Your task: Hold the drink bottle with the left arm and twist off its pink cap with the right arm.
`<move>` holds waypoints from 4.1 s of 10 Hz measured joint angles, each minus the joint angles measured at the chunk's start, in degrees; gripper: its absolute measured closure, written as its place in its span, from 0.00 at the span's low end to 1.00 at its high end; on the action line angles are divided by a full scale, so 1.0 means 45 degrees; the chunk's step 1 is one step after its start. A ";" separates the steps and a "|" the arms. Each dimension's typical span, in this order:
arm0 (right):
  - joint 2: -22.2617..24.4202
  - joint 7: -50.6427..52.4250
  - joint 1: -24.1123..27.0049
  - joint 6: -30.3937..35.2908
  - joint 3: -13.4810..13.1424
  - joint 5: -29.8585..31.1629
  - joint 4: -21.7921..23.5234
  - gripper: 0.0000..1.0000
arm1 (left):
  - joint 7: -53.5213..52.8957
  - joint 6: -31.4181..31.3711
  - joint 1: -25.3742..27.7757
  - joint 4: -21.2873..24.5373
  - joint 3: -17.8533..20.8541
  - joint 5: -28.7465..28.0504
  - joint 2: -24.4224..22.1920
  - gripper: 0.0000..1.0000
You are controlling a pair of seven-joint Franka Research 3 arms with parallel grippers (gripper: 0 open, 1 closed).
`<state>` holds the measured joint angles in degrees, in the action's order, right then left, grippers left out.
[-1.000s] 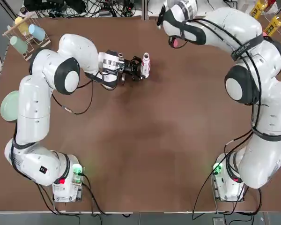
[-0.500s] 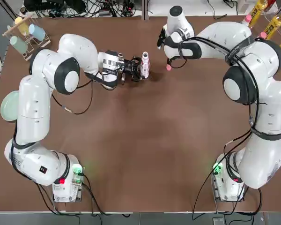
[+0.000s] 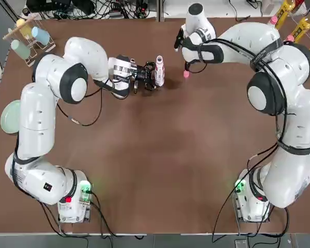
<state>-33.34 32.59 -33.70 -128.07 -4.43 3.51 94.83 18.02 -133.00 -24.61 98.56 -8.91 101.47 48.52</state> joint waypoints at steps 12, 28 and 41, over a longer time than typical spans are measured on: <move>0.5505 -0.5162 0.5959 0.9976 0.0158 -0.0247 -0.3952 0.00 | 0.0892 0.0015 0.0990 0.0929 0.0101 -0.1890 -0.1588 0.01; 0.6607 -0.5876 0.7446 1.0169 0.0496 -0.0393 -0.3410 0.00 | 0.0340 0.2170 0.2862 -0.1780 0.2731 -1.9155 -0.4229 0.00; 0.6628 -0.6847 0.7566 0.9837 0.0328 -0.0791 -0.3534 0.00 | -0.3397 0.4895 0.3659 -0.3673 0.3828 -2.1278 -0.6946 0.00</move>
<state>-3.51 1.78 0.35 -83.80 -2.95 -0.05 78.92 2.73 -110.97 -8.14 82.04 8.32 5.72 17.26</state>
